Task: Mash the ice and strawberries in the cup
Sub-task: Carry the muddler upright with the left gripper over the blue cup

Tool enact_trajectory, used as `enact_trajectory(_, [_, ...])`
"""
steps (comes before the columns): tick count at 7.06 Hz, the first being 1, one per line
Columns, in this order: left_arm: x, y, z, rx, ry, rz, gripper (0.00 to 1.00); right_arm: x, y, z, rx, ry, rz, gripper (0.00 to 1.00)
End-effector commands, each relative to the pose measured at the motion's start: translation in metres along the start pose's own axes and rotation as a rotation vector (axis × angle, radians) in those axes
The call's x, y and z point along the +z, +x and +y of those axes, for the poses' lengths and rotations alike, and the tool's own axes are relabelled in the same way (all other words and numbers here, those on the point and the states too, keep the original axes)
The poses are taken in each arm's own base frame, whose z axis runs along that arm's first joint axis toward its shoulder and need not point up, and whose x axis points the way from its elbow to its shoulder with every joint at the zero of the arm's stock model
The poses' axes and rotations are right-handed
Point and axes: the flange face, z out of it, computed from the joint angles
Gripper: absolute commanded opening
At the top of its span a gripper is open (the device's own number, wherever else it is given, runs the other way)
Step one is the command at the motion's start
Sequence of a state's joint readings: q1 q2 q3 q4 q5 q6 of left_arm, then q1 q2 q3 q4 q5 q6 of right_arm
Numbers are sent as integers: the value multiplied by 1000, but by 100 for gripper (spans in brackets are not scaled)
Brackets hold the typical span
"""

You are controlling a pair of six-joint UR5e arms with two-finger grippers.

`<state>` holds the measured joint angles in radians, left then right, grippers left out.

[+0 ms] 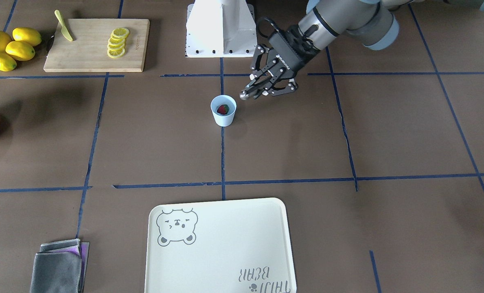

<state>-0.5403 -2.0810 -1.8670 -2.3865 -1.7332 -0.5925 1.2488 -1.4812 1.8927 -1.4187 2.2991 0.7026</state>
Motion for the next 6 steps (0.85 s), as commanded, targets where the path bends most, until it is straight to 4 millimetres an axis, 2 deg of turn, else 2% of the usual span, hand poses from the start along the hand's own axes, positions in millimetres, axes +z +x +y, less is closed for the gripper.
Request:
enact_trajectory(1, [12,57,24,118,309,-91,1,-1,-2,-1,-4,2,-4,99])
enact_trajectory(2, [27,48,44,108,402,-78,1,-1,-2,-1,-4,1,-5,99])
enact_trajectory(3, [30,38,56,97,474,-64,1,0,-2,-2,-4,2,-4,99])
enact_trajectory(4, [28,38,56,129,510,-81,1,-2,-3,-2,-5,2,-9,99])
enact_trajectory(6, [41,50,79,127,520,-65,1,-2,-4,-1,-5,-2,-14,99])
